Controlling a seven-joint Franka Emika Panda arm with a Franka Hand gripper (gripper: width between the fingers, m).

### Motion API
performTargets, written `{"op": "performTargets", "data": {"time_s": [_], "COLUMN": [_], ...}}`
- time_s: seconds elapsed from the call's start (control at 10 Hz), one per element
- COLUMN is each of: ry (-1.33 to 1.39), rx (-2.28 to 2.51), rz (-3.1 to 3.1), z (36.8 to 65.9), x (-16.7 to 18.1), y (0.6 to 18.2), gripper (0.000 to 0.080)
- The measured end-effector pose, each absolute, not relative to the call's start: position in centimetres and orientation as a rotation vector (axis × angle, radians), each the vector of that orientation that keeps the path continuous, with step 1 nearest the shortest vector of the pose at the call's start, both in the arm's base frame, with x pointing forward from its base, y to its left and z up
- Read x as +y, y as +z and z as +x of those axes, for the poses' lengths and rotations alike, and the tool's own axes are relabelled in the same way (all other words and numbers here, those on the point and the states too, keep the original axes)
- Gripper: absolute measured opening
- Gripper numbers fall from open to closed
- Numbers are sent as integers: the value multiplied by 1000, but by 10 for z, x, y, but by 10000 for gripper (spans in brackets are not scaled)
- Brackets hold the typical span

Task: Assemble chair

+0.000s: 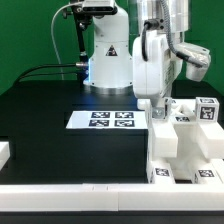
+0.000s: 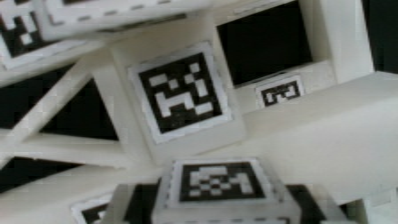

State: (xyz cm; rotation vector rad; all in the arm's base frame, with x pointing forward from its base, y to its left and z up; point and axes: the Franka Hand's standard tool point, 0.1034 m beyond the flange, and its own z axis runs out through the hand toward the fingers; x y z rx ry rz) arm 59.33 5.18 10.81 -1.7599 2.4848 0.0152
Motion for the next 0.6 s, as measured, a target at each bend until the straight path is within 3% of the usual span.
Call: {"op": "performTargets", "data": {"time_s": [0.1,0.2,0.3,0.4,0.6], "ry": [16,18,47,37,16], "rx": [2482,2458,2329,2191,1774], "rz": [-1765,-1804,-1991,-2132,-2485], "z": [593,593,589,591,591], "x": [52,52,54,54,54], "y": [107,107,108,112,114], "gripper": [271,479,479,609,647]}}
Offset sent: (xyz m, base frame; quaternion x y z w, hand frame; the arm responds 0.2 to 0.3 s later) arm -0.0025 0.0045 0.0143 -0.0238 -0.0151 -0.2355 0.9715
